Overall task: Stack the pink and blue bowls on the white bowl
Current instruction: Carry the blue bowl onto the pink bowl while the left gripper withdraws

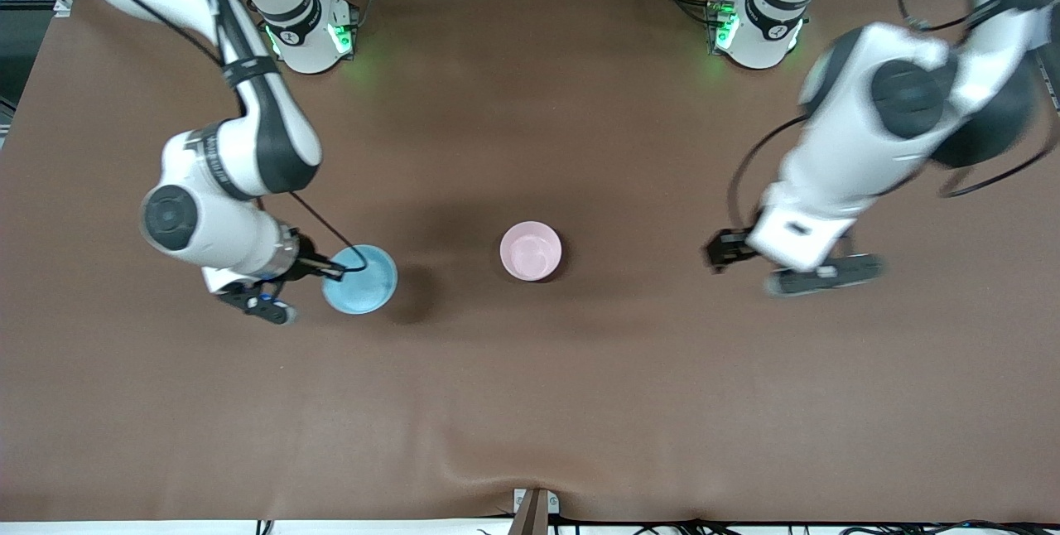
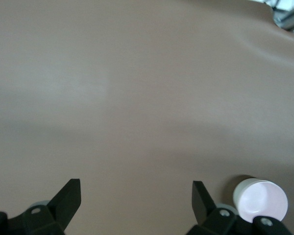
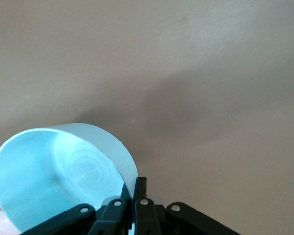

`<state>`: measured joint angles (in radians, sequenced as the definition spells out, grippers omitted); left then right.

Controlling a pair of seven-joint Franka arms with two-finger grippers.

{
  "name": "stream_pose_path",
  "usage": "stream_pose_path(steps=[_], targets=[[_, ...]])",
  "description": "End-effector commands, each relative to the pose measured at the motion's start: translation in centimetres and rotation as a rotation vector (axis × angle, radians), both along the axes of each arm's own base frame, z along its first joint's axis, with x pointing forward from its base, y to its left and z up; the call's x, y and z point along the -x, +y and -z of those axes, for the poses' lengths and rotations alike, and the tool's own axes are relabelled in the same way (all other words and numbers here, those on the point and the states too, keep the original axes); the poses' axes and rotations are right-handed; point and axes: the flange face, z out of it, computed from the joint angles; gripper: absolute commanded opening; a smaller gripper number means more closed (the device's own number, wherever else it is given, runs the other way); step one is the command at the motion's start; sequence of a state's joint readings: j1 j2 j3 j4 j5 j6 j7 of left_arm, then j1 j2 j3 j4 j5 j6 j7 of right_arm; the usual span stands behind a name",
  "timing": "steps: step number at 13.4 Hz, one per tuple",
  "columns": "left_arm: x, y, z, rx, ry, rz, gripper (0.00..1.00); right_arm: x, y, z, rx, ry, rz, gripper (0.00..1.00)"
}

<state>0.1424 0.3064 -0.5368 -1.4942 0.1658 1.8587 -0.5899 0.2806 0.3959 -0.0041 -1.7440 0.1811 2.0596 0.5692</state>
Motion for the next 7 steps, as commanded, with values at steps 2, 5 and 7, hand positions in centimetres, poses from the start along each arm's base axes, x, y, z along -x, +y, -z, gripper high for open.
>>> stream_pose_path(steps=[2, 5, 7], targets=[[1.5, 7.6, -7.0, 0.023, 0.024, -0.012, 1.0, 1.6, 4.4, -0.8, -0.092, 0.027, 0.083, 0.0], [2.7, 9.8, -10.1, 0.0, -0.004, 0.037, 1.0, 2.7, 7.6, -0.5, -0.169, 0.063, 0.101, 0.0], [3.6, 10.8, -11.5, -0.005, -0.016, 0.036, 1.0, 3.7, 10.5, -0.4, -0.188, 0.06, 0.108, 0.0]])
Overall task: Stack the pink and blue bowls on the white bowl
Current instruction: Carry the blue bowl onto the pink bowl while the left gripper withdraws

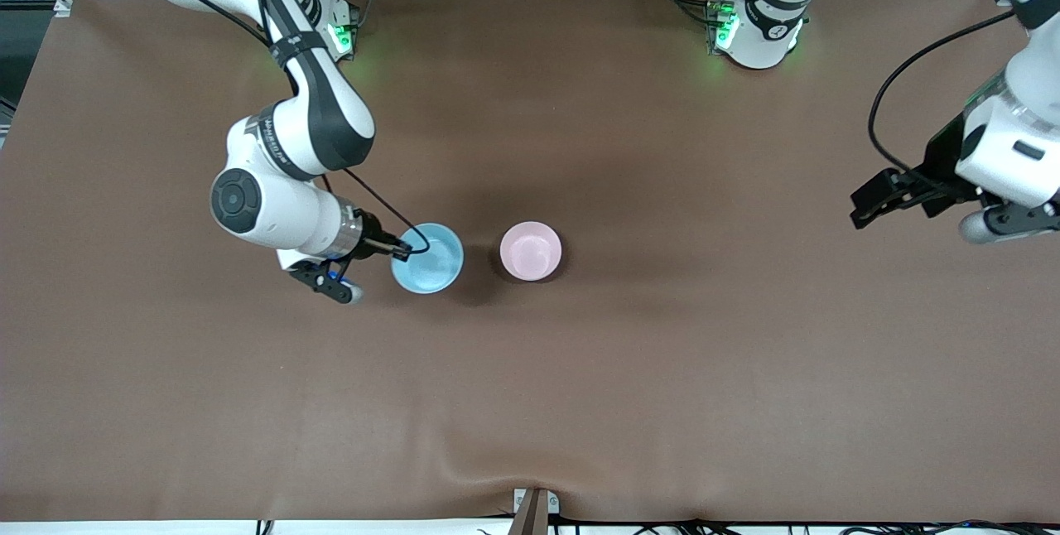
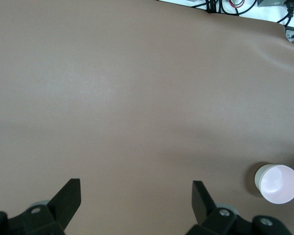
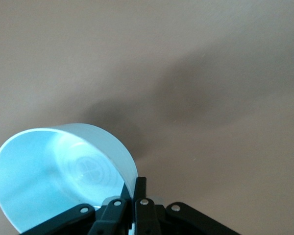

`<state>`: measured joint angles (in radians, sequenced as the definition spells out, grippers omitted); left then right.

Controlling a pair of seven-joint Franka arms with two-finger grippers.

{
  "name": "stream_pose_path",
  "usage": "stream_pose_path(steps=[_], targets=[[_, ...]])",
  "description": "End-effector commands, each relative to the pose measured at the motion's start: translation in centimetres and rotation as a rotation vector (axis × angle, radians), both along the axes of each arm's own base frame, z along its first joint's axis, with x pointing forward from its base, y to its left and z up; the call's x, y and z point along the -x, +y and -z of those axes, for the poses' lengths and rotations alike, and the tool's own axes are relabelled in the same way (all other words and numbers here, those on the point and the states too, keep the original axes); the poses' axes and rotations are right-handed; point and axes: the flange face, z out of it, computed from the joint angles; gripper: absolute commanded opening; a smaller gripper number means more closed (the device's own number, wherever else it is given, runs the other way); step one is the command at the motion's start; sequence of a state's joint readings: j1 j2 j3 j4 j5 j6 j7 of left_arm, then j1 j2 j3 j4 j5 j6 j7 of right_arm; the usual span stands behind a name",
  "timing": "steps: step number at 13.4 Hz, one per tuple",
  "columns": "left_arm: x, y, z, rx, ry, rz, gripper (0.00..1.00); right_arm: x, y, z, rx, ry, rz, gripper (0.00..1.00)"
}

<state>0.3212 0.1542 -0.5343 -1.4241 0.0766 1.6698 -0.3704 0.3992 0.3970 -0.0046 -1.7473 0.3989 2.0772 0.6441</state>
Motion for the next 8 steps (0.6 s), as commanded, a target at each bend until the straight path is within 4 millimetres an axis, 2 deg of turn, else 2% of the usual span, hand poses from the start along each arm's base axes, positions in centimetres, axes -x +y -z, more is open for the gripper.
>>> stream_pose_path(steps=[1, 3, 4, 5, 8], targets=[[1.2, 1.2, -1.5, 0.002, 0.006, 0.008, 1.0, 1.5, 4.2, 0.1, -0.021, -0.016, 0.054, 0.0], [1.4, 3.1, -1.8, -0.008, 0.01, 0.023, 1.0, 2.8, 8.1, 1.0, -0.019, -0.045, 0.089, 0.0], [1.6, 3.4, -2.0, -0.008, 0.01, 0.048, 1.0, 3.5, 9.7, 2.0, -0.016, -0.051, 0.097, 0.0], [2.4, 3.1, -2.7, -0.026, -0.001, 0.055, 1.0, 4.1, 10.9, 2.8, -0.01, -0.053, 0.101, 0.0], [3.5, 3.5, -1.6, -0.048, 0.067, 0.078, 1.0, 6.1, 13.9, 4.8, 0.005, -0.044, 0.099, 0.0]])
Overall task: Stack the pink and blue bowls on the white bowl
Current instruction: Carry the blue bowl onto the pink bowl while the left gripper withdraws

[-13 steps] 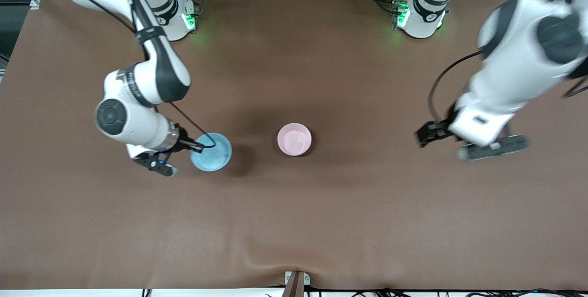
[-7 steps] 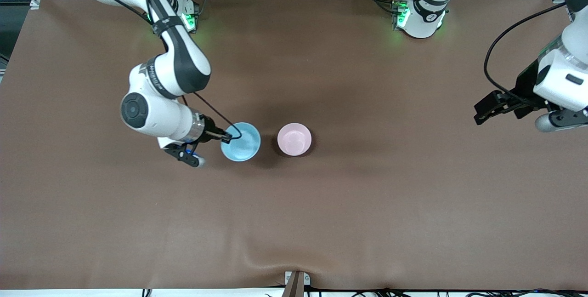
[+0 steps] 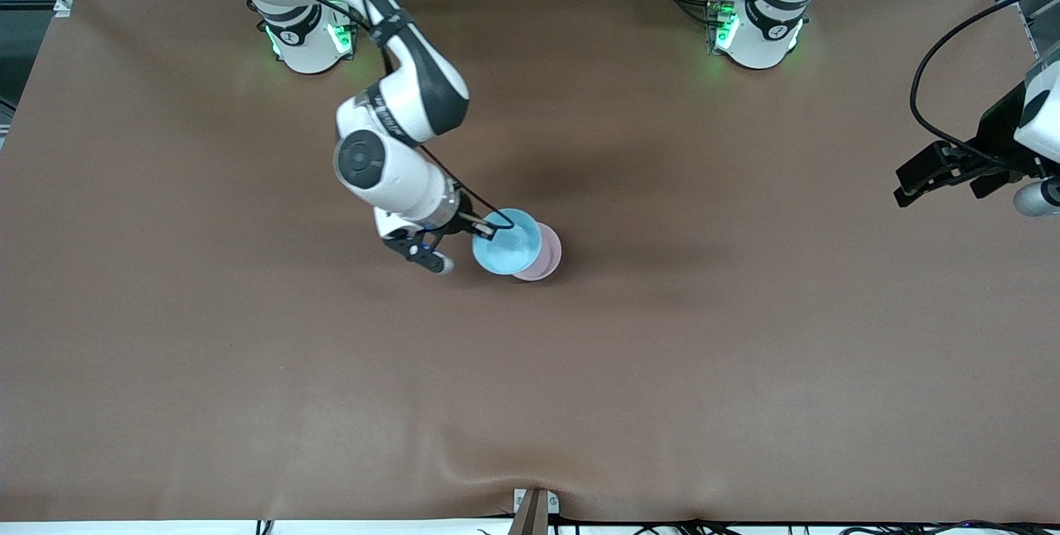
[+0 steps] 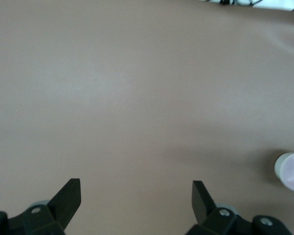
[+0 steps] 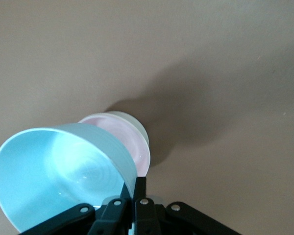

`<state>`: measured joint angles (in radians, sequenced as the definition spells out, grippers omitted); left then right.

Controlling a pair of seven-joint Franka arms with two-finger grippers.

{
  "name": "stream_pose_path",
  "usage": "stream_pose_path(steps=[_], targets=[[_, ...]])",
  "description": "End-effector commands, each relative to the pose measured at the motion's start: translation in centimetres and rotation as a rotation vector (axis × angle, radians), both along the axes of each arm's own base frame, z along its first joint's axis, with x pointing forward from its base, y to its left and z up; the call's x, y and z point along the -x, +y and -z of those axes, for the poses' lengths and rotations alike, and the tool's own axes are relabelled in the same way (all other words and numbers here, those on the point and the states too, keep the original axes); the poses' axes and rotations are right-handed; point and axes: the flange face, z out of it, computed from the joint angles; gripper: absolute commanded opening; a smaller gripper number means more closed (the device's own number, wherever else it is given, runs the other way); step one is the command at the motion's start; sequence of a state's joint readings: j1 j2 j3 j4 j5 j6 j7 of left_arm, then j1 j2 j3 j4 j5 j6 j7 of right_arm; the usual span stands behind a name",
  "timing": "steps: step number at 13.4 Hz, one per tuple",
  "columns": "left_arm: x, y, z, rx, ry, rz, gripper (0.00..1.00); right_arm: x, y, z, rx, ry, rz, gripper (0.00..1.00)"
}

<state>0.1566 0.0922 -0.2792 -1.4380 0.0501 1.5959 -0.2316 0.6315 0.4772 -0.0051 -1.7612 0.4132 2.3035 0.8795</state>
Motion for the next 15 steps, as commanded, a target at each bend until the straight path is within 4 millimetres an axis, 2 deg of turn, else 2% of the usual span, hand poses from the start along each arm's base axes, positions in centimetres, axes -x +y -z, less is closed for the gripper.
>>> stream_pose_path(steps=[1, 3, 6, 9, 14, 15], targets=[[2.1, 1.0, -0.1, -0.009, 0.037, 0.015, 1.0, 0.7, 1.4, 1.3, -0.004, -0.003, 0.035, 0.0], [3.1, 2.6, -0.1, -0.012, 0.04, 0.034, 1.0, 0.9, 1.9, 2.6, 0.001, -0.014, 0.04, 0.0], [5.1, 3.1, -1.0, -0.015, 0.028, 0.024, 1.0, 1.0, 2.1, 4.1, 0.017, -0.011, 0.036, 0.0], [4.8, 3.1, -1.2, -0.017, 0.022, 0.023, 1.0, 1.0, 2.4, 5.5, 0.019, -0.026, 0.041, 0.0], [4.6, 2.4, -1.0, -0.016, 0.021, 0.032, 1.0, 0.9, 2.2, 6.6, 0.027, -0.026, 0.045, 0.0], [4.6, 2.4, -1.0, -0.016, 0.017, 0.034, 1.0, 0.9, 2.1, 6.6, 0.028, -0.023, 0.044, 0.3]])
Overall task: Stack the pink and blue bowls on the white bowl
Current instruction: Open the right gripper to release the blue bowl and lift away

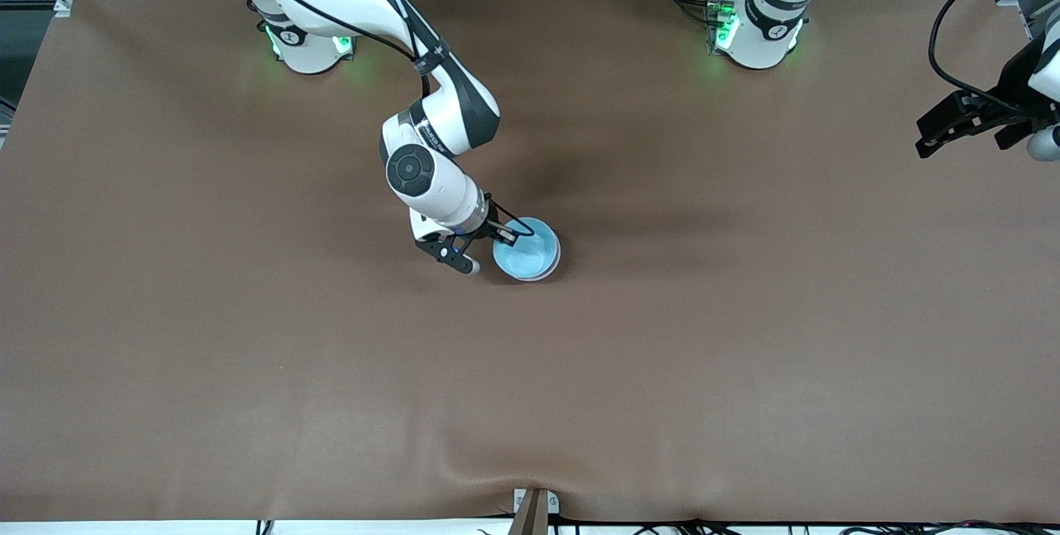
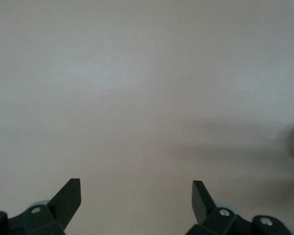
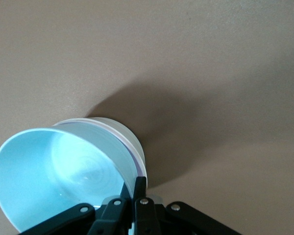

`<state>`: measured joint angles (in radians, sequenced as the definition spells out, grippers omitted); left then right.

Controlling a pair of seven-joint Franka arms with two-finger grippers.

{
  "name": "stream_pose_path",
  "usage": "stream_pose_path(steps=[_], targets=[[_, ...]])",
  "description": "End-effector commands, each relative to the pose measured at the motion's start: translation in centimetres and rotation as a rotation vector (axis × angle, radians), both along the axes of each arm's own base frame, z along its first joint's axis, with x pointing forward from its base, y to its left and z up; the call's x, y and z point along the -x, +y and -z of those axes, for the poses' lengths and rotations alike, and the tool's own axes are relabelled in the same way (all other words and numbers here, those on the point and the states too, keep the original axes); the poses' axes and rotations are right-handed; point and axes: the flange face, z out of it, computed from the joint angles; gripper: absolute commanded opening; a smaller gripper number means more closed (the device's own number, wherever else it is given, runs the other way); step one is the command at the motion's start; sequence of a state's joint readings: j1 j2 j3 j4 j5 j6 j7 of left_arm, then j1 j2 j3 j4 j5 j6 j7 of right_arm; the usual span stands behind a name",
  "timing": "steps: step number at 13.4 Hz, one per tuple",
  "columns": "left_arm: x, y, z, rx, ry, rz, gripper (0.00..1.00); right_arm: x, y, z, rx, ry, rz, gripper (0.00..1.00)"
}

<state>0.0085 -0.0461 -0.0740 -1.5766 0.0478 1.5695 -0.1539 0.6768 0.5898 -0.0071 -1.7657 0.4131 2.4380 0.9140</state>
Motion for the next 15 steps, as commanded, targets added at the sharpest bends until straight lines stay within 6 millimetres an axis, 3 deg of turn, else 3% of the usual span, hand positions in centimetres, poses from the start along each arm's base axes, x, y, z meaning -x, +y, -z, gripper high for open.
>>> stream_pose_path(steps=[1, 2, 5, 7, 10, 15], targets=[[0.2, -0.3, -0.5, 0.019, -0.024, 0.013, 1.0, -0.1, 0.2, 0.0, -0.001, -0.005, 0.017, 0.84], [0.1, -0.2, -0.4, 0.019, -0.025, 0.012, 1.0, -0.4, 0.2, -0.4, -0.004, -0.008, 0.033, 1.0], [-0.1, -0.2, -0.6, 0.021, -0.04, 0.016, 1.0, -1.8, -0.3, -2.8, -0.027, -0.031, 0.055, 1.0], [-0.1, -0.3, -0.6, 0.02, -0.042, 0.017, 1.0, -3.4, -2.4, -5.9, -0.04, -0.065, 0.073, 1.0], [-0.4, -0.4, -0.3, 0.021, -0.045, 0.019, 1.0, -5.7, -8.1, -9.6, -0.013, -0.06, -0.036, 1.0], [-0.1, -1.0, -0.2, 0.021, -0.033, 0.02, 1.0, -8.3, -20.7, -13.8, 0.046, -0.034, -0.182, 1.0]])
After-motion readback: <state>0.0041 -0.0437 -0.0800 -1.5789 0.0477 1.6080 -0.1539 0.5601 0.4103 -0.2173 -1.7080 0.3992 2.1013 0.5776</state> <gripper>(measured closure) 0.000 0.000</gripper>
